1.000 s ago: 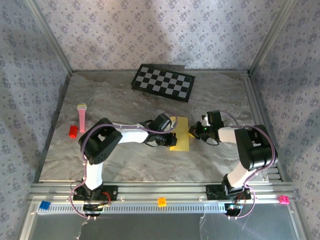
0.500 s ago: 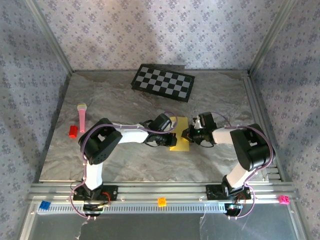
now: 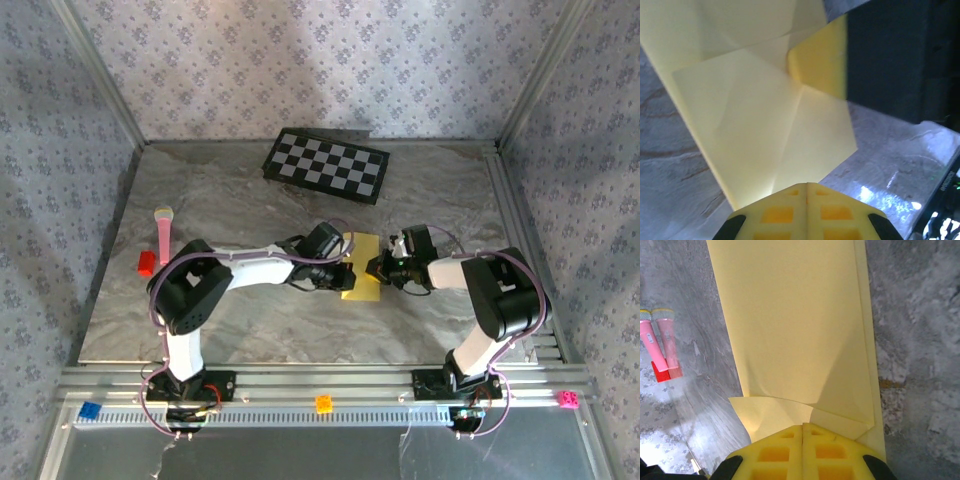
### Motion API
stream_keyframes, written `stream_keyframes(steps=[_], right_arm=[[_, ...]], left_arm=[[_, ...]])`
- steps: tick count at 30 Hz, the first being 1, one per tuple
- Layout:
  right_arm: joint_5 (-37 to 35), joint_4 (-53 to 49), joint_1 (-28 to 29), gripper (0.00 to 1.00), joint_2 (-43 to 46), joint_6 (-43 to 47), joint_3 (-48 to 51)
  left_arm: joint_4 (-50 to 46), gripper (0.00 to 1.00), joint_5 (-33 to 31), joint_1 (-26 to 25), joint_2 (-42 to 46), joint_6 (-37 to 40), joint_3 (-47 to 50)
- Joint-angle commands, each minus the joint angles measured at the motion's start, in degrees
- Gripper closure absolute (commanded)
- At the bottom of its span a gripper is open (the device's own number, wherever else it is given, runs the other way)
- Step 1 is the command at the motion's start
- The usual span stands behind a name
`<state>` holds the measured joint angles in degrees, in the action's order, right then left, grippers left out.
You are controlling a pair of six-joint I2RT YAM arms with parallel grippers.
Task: Fold a paper plane with a square sheet of paper (pick it up from the middle)
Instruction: Fold the triangle a second time at the center of the table.
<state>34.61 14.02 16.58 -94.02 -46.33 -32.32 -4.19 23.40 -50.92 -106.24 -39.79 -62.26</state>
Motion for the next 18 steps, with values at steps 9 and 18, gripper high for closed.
stream_keyframes(steps=[9, 18], right_arm=[[-3.8, -2.8, -0.3, 1.0, -2.1, 0.2, 2.1], [-4.3, -3.7, -0.5, 1.0, -2.1, 1.0, 2.3]], left_arm=[[-1.1, 0.94, 0.4, -0.7, -7.2, -0.2, -5.1], [-2.5, 0.93, 0.6, -1.1, -4.2, 1.0, 2.1]])
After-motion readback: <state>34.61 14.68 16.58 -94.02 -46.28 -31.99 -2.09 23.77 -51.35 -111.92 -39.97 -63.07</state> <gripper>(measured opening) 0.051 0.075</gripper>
